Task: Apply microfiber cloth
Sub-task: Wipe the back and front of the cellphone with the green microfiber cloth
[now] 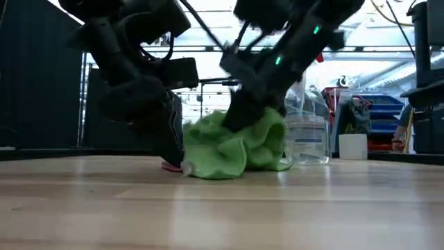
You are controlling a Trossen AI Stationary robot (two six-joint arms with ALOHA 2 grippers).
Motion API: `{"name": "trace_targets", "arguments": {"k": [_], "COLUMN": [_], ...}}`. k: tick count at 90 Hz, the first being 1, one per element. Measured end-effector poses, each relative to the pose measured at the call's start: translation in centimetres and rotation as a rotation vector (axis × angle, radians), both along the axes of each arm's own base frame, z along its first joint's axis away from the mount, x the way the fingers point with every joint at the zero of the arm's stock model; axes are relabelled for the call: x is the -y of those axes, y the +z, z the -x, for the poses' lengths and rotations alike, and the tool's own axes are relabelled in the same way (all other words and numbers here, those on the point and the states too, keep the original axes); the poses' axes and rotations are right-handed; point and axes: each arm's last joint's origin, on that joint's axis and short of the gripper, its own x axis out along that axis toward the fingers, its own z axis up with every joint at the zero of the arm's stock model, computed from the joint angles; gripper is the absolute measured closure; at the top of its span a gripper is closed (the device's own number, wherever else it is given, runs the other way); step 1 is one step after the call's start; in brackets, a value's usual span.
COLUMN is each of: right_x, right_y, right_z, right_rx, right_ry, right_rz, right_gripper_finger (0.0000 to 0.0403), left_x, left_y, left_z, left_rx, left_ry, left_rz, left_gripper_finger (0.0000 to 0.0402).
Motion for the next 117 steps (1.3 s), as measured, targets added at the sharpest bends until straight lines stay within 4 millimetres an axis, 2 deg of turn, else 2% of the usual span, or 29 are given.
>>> {"name": "trace_targets", "arguments": {"k": [8, 23, 38, 54, 70, 91, 103, 117], "right_x": [0.4, 0.5, 0.4, 0.7, 1.2, 1.4, 1.8, 2.1], "right_y": [-1.5, -2.5, -2.7, -2.8, -1.8, 0.3, 0.2, 0.4], "right_z": [-0.2, -0.5, -0.4, -0.3, 0.2, 1.1, 1.4, 0.5], "right_rx": [-0.038, -0.049, -0.061, -0.076, -0.109, -0.117, -0.135, -0.046], "right_ry": [-0.033, -0.045, -0.039, -0.035, -0.027, -0.020, -0.049, -0.071], "right_rz": [-0.003, -0.028, -0.032, -0.026, -0.005, 0.020, 0.043, 0.034], "right_gripper_finger": [0.0380, 0.0380, 0.0381, 0.0379, 0.0381, 0.0379, 0.0381, 0.0381], "left_x": [-0.1, -1.3, -2.9, -2.9, -2.5, -2.3, -2.1, -2.0], "left_y": [0.7, 1.7, -0.4, -2.0, -1.9, 0.2, 0.2, -0.4], "left_z": [0.0, -0.2, -0.9, -0.6, -0.3, 0.8, 1.0, 0.8], "left_rx": [0.015, 0.059, 0.039, 0.000, 0.005, -0.009, -0.031, -0.034], "left_ry": [-0.001, 0.035, 0.044, 0.071, 0.063, 0.025, 0.022, 0.024], "left_rz": [-0.010, -0.123, -0.056, -0.011, -0.017, 0.011, 0.012, 0.001], "left_gripper_finger": [0.0217, 0.0218, 0.0218, 0.0218, 0.0218, 0.0218, 0.0217, 0.0217]}}
